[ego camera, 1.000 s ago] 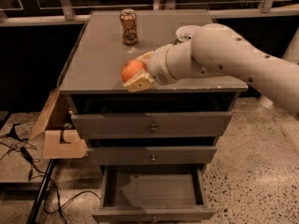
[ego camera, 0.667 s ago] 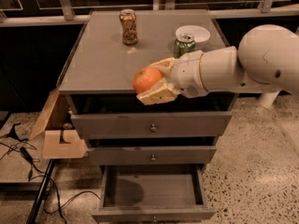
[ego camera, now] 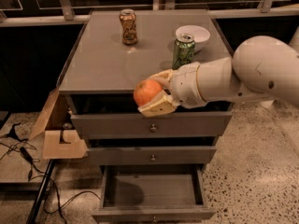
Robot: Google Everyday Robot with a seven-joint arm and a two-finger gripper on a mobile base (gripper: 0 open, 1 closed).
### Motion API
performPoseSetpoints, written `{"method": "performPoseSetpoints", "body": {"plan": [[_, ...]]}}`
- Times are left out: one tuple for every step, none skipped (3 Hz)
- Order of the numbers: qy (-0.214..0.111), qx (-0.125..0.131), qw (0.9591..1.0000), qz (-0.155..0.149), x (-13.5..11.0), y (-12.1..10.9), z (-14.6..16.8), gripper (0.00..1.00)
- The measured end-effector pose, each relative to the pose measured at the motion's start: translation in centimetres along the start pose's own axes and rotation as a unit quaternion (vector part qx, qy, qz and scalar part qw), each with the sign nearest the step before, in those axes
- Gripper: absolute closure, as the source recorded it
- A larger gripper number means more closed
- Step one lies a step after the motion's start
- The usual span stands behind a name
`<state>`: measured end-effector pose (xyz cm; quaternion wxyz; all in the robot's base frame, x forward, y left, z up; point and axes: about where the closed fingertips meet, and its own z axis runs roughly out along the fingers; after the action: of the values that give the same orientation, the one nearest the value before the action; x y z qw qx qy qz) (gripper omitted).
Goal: Place orange into bottom drawer
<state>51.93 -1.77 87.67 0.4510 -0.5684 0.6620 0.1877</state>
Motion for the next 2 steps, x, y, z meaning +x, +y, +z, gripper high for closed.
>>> {"method": "performPoseSetpoints", "body": {"plan": [[0.011,-0.008,0.9994,0.032,7.3,4.0,1.6,1.00],[-0.001,-0.011,0.9977,0.066,14.0,6.7,3.2,1.00]]}}
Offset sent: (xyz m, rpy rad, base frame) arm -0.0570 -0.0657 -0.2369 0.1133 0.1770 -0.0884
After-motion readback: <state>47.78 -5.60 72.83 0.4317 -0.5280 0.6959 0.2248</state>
